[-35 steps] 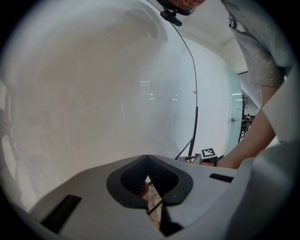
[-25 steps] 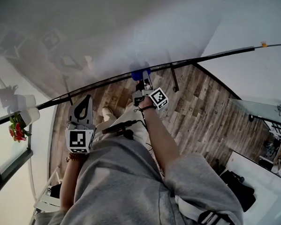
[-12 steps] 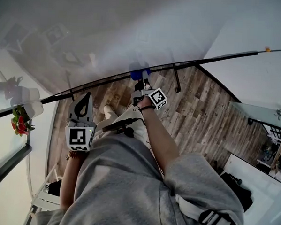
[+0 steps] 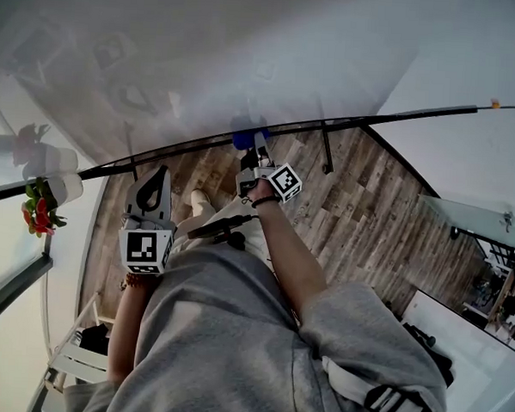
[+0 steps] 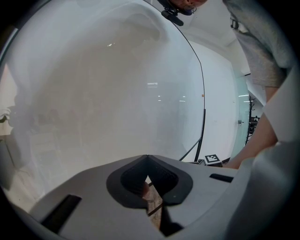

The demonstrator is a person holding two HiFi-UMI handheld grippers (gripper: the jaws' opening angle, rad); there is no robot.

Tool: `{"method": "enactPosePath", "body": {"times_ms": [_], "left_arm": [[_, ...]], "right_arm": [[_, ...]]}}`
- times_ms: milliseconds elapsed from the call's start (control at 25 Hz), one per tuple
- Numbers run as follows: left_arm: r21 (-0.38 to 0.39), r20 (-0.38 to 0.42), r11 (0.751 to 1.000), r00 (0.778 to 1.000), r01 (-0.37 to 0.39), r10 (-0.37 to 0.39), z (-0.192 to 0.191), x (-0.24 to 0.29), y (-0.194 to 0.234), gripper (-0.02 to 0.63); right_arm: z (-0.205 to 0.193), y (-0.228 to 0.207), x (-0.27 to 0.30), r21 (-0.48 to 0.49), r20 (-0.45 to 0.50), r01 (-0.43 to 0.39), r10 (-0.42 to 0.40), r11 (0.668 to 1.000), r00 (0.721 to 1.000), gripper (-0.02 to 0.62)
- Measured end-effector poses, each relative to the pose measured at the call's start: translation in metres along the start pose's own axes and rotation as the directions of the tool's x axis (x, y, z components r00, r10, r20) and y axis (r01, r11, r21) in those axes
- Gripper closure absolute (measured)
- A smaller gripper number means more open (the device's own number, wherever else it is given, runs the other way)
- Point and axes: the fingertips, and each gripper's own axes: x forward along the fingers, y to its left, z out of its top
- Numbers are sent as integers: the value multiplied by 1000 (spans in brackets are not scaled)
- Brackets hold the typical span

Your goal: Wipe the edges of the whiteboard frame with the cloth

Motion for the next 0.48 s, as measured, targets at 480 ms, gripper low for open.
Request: {"method": "enactPosePath", "body": {"times_ms": [480], "left_arm": [[-16,-7,999,999,-50,50,-10,-16,16,600]], "right_arm": [[-36,6,6,23,-106,-21,24,1000,994,500]]}}
